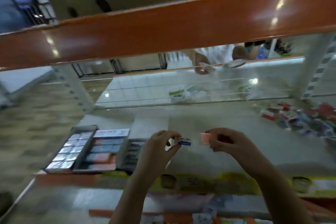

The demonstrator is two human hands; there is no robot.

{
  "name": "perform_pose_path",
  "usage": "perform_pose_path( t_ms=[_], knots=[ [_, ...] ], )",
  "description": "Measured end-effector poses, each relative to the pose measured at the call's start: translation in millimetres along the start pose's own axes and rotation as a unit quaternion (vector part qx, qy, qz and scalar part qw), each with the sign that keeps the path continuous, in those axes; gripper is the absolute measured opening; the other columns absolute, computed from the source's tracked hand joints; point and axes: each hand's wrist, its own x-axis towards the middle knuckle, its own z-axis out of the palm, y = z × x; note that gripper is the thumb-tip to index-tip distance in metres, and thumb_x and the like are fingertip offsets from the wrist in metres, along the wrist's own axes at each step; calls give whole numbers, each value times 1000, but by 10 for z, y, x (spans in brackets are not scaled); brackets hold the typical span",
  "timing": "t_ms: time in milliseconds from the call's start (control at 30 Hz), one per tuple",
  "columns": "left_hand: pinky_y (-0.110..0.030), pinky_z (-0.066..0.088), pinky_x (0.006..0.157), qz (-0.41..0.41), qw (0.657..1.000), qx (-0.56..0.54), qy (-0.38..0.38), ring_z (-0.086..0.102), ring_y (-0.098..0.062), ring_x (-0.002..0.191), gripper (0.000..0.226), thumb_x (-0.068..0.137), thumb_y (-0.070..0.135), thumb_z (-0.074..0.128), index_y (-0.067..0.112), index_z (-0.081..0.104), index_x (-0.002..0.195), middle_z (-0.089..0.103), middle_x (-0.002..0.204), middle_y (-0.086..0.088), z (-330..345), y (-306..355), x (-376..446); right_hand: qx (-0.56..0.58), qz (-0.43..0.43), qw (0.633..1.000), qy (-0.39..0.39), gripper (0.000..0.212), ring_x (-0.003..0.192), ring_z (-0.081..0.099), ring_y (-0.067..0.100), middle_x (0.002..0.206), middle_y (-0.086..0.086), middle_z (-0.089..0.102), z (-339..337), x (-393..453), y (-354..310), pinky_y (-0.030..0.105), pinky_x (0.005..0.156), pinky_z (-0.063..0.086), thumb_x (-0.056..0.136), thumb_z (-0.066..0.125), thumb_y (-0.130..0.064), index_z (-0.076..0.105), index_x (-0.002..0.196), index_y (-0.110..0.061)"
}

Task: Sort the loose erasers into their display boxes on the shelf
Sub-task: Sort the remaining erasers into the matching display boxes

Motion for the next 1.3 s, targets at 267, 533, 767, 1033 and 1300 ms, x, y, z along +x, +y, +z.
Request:
perform_pose_path(
  t_ms=[267, 533, 767, 1033, 1300],
  knots=[
    [-17, 38, 79, -59, 994, 86, -30, 48, -6, 107, 25, 86, 31, 63, 29, 64, 111, 57, 115, 15, -597, -747, -327, -146, -57, 986, -49, 32, 82, 60, -2, 89, -17, 64, 1026, 300, -235, 10, 71, 45, 79, 70, -11, 61, 93, -38],
    [-19, 30, 93, 31, 987, 124, -99, 35, -7, 119, 33, 92, 39, 50, 33, 54, 124, 51, 129, 15, -632, -832, -325, -222, -78, 972, 1, 30, 86, 58, -2, 91, -21, 60, 1391, 308, -228, 3, 72, 41, 80, 70, -16, 57, 97, -36],
    [-29, 25, 104, 77, 974, 148, -150, 33, -14, 126, 34, 92, 38, 51, 31, 50, 126, 49, 134, 9, -423, -787, -226, -244, -54, 966, 65, 28, 86, 61, 5, 92, -13, 65, 1345, 210, -169, 13, 75, 47, 78, 72, -20, 60, 99, -36],
    [-29, 31, 101, 72, 981, 115, -141, 35, -14, 122, 27, 91, 35, 52, 28, 55, 118, 50, 128, 6, -309, -765, -187, -251, -30, 964, 83, 28, 84, 59, 0, 91, -13, 64, 1351, 110, -168, 6, 71, 44, 80, 71, -19, 62, 105, -28],
    [-29, 35, 96, 82, 975, 115, -174, 41, -16, 116, 32, 90, 39, 54, 22, 57, 117, 54, 121, 2, -332, -777, -141, -257, -29, 964, 65, 29, 84, 58, -2, 90, -20, 59, 1422, 125, -203, 6, 70, 45, 81, 69, -19, 57, 103, -33]
  ],
)
